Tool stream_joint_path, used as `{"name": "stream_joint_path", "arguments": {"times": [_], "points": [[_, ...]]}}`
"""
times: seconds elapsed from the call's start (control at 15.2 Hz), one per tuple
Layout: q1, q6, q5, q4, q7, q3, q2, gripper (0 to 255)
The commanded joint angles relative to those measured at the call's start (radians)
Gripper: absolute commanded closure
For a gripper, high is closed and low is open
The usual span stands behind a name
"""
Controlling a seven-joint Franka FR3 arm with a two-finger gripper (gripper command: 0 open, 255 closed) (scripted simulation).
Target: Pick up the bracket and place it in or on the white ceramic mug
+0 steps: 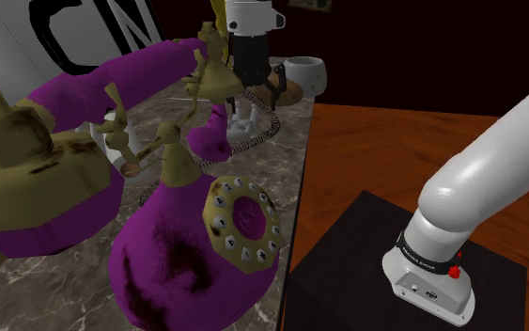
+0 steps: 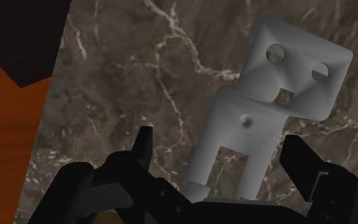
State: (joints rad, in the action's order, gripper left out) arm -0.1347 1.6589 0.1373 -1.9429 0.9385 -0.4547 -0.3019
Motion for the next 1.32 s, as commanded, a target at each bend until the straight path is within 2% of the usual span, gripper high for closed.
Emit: {"name": "stream_joint_path", "arguments": {"times": [0.0, 0.53, 1.06, 1.12, 1.25], "points": [[-0.015, -0.002, -0.034, 0.086, 0.125, -0.045, 0.093, 0], [-0.009, 0.1, -0.031, -0.017, 0.129, -0.05, 0.091, 0], [-0.009, 0.1, -0.031, -0.017, 0.129, -0.05, 0.091, 0], [-0.009, 0.1, -0.031, -0.017, 0.129, -0.05, 0.091, 255], [-0.009, 0.1, -0.031, -0.017, 0.129, -0.049, 0.091, 255]]}}
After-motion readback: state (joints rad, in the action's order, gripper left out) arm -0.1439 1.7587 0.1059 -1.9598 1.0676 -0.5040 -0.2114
